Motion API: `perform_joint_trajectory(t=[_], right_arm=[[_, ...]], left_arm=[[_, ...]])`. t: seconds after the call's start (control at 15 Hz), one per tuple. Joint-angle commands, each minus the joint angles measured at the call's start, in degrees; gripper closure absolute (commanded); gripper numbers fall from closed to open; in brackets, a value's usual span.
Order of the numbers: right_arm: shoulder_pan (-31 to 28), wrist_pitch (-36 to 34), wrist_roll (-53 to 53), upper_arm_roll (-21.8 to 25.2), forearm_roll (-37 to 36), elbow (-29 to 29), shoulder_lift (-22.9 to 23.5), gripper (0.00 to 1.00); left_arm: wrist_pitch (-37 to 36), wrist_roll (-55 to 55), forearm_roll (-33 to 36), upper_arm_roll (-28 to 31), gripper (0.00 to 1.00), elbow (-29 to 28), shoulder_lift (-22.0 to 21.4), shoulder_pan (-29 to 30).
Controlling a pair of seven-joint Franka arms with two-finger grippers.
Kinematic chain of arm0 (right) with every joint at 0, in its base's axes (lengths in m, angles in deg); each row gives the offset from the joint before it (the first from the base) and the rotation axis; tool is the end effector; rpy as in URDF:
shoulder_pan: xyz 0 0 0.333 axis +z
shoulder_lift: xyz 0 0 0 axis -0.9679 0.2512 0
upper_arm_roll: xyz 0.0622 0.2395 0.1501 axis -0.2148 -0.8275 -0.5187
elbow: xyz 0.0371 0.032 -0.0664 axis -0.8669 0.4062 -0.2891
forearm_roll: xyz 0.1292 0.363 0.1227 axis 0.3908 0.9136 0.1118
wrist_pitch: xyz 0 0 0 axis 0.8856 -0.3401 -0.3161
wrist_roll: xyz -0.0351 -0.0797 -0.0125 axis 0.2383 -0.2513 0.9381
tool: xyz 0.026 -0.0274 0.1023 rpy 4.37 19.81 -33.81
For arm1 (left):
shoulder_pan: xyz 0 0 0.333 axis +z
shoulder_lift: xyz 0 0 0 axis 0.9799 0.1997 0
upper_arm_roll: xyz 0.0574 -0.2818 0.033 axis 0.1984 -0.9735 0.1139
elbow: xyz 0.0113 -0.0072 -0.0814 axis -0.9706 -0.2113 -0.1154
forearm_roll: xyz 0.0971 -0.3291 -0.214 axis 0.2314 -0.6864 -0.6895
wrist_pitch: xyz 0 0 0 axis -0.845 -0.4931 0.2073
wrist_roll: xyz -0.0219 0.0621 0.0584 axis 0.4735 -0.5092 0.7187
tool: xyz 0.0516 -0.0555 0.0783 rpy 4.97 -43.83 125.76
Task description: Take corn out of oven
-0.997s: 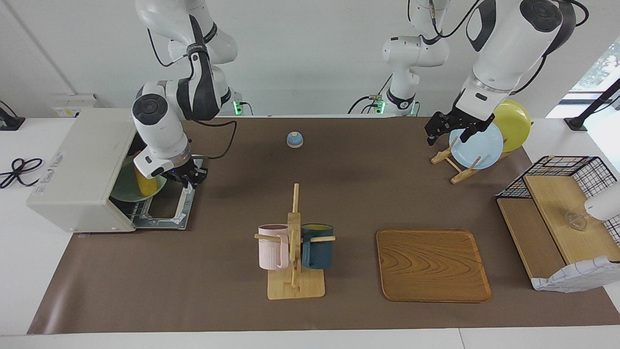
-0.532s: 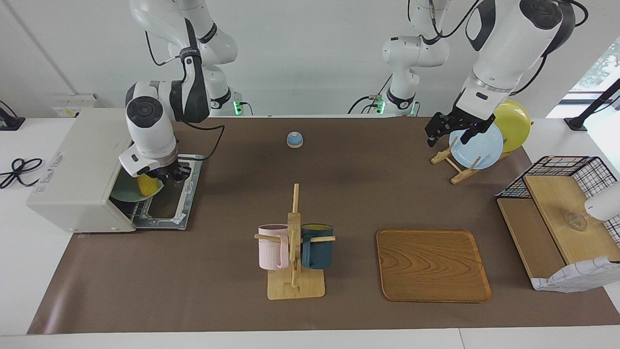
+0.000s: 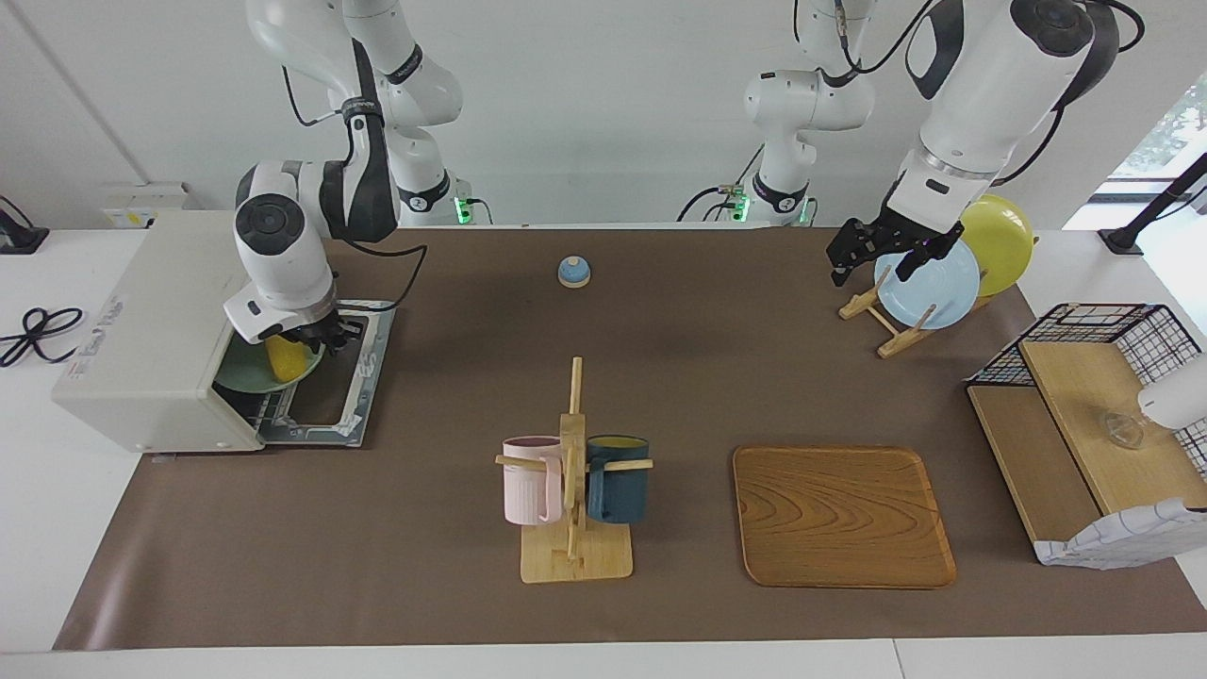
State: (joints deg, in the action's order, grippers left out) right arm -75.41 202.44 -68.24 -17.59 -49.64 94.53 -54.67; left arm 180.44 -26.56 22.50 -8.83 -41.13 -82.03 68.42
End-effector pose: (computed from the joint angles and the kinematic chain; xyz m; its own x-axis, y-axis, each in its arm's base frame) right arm 0.5422 -0.0356 0.3367 0.9829 -0.0992 -0.1554 -0.0611 -0.9705 0.2331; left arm 0.5621 -0.1276 0.5716 0.9989 0.0397 -0.0242 0.0409 -0.9977 0.0540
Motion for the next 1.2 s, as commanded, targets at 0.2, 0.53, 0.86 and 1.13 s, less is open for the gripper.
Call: perform_joint_trajectory(t=[0.2,0.53,0.86,1.13], right_arm=[[-1.8,3.97,-2.04,-0.41,-1.11,4.53,-2.5,0.77],[-0.92,3.53,-2.04,-0.5,-2.86,4.35,-2.59,1.0],[5.03,-3.83,-0.2,-0.85,-1.82,-2.3,-0.84,1.0],[13.21,-12.99,7.35,-0.85,1.08,-11.54,1.89,1.0]], left_arm=[[0.2,-0.05,-0.57,-0.3,0.0,-0.44,-0.55,-0.31],[0.46,-0.05,-0.57,-0.39,0.0,-0.44,-0.55,-1.01],[0.46,-0.66,-0.83,-0.39,0.0,-0.53,-0.55,-1.01],[0.64,-0.57,-0.84,-0.39,0.0,-0.88,-0.64,-1.01]])
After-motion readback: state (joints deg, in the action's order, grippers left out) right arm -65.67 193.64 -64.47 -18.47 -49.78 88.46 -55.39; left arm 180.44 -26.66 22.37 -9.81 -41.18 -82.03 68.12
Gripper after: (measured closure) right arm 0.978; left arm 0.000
